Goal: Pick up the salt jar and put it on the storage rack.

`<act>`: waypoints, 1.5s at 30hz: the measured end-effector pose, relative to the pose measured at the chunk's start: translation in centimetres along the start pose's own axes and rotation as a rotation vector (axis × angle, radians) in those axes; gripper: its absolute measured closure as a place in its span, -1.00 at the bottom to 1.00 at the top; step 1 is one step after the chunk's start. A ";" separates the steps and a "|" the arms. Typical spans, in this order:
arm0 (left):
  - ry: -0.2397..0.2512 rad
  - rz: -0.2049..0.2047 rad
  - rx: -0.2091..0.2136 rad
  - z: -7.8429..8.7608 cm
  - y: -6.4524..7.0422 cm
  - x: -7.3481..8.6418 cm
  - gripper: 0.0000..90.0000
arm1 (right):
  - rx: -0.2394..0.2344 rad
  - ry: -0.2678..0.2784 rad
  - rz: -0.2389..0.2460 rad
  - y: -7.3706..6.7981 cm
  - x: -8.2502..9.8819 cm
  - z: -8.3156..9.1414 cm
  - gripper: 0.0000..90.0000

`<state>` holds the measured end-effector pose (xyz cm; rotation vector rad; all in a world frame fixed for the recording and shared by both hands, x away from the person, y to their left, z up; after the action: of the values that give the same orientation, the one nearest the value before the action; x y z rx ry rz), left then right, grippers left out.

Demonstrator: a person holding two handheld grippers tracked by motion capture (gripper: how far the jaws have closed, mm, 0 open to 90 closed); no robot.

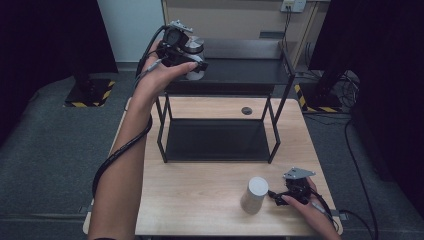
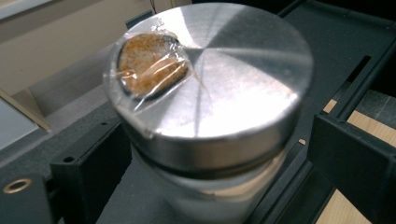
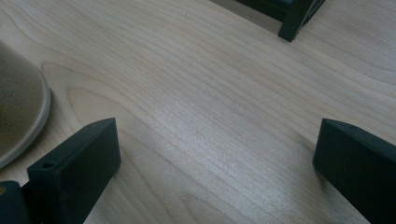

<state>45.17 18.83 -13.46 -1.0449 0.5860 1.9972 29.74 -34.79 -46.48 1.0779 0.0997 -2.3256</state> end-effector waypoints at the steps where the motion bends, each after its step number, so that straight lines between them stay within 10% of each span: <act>1: -0.001 -0.002 0.000 0.2 0.0 0.1 -0.89 | 0.000 0.000 0.000 0.0 0.0 0.0 -0.96; 27: -0.005 -0.081 -0.005 2.9 3.3 3.5 -0.89 | 0.000 0.000 0.000 0.0 0.0 0.0 -0.96; 45: -0.096 -0.170 0.225 1.0 3.6 9.3 -0.87 | -0.001 -0.001 0.000 0.0 0.0 0.0 -0.96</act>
<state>38.54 21.45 -20.45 -0.8294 0.6321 1.7762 29.75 -34.80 -46.47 1.0769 0.1003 -2.3261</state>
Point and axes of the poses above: each handheld gripper's, and its own axes: z roughly backward along the jaws, x roughly out of its underside, y roughly to its right, the point moved 2 cm from there along -z, roughly forward along the jaws, and after that the axes turned 14 degrees about x, right-handed, at the moved point
